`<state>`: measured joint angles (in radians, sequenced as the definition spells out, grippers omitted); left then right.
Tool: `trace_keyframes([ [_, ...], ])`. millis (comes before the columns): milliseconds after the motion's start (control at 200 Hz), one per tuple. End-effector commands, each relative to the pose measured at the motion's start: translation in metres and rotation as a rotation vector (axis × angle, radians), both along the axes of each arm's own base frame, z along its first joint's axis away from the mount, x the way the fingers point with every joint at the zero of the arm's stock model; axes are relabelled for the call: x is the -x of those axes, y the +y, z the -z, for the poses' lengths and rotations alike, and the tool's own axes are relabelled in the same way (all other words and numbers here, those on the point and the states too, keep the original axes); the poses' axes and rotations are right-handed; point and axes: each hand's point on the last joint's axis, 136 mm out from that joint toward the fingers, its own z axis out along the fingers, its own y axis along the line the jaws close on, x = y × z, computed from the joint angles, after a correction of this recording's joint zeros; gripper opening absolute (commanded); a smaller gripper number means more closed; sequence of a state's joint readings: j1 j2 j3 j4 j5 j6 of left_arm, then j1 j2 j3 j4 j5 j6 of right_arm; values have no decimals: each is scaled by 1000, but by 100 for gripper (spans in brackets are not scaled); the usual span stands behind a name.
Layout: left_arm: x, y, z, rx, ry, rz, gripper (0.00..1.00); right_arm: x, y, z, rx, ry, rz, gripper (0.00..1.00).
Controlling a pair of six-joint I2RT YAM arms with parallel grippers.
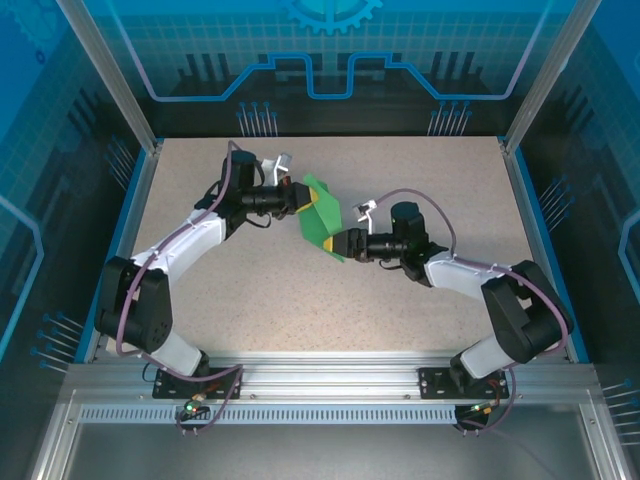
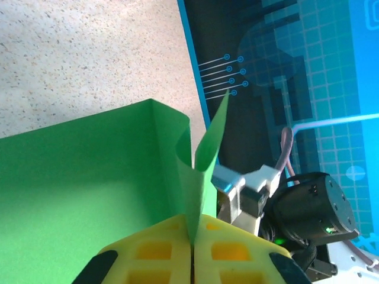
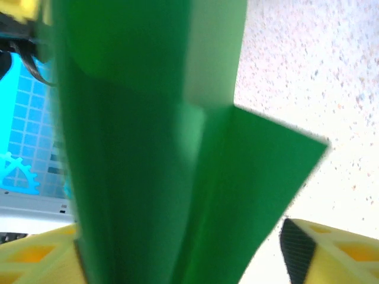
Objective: Fold a paper plane with a square sheet of paper (fold left side to right side)
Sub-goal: Turn over the paper at the center of the table.
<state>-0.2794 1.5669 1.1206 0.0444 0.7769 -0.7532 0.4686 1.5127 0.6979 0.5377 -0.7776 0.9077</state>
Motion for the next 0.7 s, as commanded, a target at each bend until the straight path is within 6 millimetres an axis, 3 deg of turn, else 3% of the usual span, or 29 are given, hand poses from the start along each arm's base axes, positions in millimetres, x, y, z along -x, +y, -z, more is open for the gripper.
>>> trace_keyframes([
  [0, 12, -3, -9, 46, -2, 39, 7, -10, -5, -33, -48, -88, 6, 63],
  [385, 19, -4, -3, 46, -4, 64, 11, -16, -20, -47, -3, -125, 47, 17],
  [490, 18, -4, -2, 45, -3, 62, 12, -15, -20, -45, 16, -124, 42, 10],
  [530, 18, -4, -2, 44, -3, 63, 15, -15, -21, -44, 23, -121, 45, 8],
  [620, 17, -2, -1, 26, -6, 57, 33, -16, -22, -42, 53, -120, 58, 7],
  [695, 18, 4, 1, -25, -22, 36, 40, -17, -28, -36, 106, -116, 80, 8],
])
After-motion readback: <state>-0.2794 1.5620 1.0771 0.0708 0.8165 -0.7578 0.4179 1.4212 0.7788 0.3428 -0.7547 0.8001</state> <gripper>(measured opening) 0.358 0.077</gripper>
